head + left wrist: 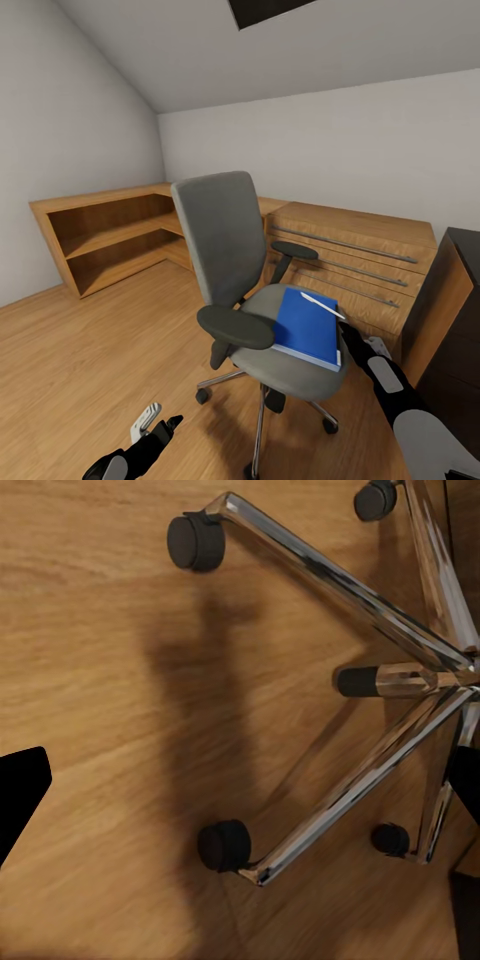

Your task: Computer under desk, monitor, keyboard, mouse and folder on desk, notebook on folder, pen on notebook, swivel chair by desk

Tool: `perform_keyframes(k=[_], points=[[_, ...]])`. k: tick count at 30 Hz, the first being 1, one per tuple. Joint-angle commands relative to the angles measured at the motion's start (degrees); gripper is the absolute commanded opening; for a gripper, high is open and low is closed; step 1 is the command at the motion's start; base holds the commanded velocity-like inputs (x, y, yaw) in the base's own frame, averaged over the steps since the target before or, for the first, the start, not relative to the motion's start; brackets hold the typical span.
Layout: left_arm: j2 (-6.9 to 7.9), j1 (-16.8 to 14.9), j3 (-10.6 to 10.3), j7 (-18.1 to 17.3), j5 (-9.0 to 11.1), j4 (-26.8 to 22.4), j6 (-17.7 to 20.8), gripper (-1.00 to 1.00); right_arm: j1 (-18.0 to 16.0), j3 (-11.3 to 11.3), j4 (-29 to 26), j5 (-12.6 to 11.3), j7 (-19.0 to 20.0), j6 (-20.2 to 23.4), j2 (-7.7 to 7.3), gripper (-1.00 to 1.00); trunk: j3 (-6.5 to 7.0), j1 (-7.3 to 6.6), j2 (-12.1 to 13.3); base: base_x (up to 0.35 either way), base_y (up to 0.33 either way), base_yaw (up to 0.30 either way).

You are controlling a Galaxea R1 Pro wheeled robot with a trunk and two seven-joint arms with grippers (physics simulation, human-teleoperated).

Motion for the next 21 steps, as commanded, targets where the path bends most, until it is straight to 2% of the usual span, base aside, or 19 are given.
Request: perform_keyframes(k=[1, 21], points=[[-0.11, 0.0, 0.3, -0.2, 0.2, -0.1, 0.5, 1.00, 0.0, -0.2, -0.1, -0.4, 0.0, 0.4, 0.00, 1.00, -0.06, -0.01, 0.0, 0.000, 0.000, 0.000], [-0.27, 0.0, 0.2, -0.2, 0.2, -0.2, 0.4, 1.00, 0.1, -0.2, -0.3, -0.3, 0.0, 0.4, -0.39, 1.00, -0.06, -0.01, 0.0, 0.012, 0.000, 0.000]])
